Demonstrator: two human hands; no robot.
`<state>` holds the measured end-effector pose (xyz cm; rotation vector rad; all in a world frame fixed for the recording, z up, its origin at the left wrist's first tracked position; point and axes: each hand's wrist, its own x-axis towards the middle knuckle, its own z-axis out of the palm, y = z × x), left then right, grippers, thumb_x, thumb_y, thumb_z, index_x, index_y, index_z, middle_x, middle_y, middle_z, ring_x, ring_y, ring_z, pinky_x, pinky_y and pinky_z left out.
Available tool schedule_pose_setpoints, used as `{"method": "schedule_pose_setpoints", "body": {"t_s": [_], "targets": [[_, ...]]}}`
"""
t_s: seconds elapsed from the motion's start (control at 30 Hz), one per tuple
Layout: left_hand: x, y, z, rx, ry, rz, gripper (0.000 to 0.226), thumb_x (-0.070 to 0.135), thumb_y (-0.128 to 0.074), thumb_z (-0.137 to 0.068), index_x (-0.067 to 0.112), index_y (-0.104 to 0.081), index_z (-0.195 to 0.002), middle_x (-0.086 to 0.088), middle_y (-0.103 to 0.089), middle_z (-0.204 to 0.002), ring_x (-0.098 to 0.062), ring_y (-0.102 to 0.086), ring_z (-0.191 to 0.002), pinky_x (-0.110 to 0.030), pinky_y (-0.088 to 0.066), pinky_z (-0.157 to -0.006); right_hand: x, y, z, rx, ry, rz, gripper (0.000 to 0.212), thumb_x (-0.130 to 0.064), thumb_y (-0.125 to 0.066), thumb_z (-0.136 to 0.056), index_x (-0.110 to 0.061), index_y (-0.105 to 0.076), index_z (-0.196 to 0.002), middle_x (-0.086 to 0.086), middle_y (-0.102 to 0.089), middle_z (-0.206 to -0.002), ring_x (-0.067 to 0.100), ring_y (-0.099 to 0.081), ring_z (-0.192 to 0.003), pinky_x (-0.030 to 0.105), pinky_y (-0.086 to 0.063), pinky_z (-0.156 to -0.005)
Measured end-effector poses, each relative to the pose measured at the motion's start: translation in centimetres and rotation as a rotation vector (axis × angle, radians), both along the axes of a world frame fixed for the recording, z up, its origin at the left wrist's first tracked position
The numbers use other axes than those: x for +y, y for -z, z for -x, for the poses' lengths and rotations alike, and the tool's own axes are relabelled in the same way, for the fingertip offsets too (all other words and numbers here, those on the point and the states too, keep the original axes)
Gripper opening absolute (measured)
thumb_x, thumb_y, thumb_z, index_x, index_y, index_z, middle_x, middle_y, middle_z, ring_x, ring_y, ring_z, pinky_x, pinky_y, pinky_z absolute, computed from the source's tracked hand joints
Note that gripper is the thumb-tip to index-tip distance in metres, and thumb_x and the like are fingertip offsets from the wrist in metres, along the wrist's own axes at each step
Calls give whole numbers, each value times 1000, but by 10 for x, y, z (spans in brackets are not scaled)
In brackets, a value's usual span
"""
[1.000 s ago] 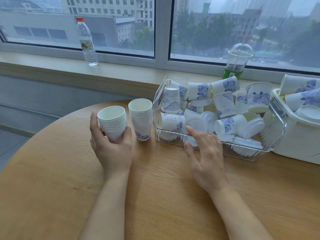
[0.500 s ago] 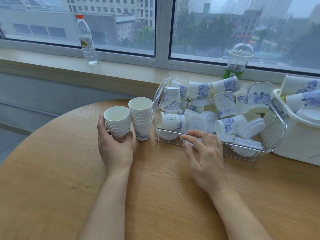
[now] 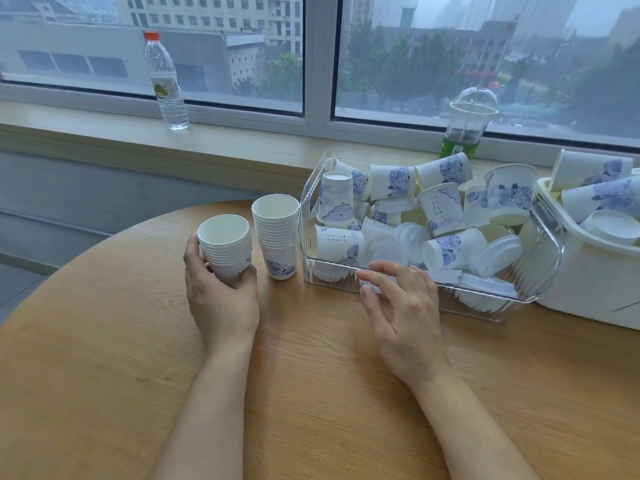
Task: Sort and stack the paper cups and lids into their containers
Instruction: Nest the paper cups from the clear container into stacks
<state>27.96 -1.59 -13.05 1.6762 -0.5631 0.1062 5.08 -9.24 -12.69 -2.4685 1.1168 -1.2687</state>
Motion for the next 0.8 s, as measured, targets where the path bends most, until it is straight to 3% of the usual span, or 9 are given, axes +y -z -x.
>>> {"method": "schedule_pose_setpoints", "body": {"t_s": [0.7, 0.8], "targets": [[-3, 3, 1, -45, 30, 13, 86, 16, -87, -79, 22, -42, -152, -3, -61, -139, -26, -62, -119, -55, -53, -101, 0, 1, 0, -7, -1, -14, 31, -42, -50, -104, -32, -74, -120, -13, -62, -127, 12, -54, -124, 23, -16, -120], [-1, -1, 4, -85, 24, 38, 87, 20, -88, -79, 16, -43, -153, -7, -59, -142, -28, -57, -126, -54, -49, -107, 0, 1, 0, -11, 0, -15, 30, -42, -50, -104, -33, -74, -119, -13, -63, -127, 12, -54, -123, 23, -17, -120]]}}
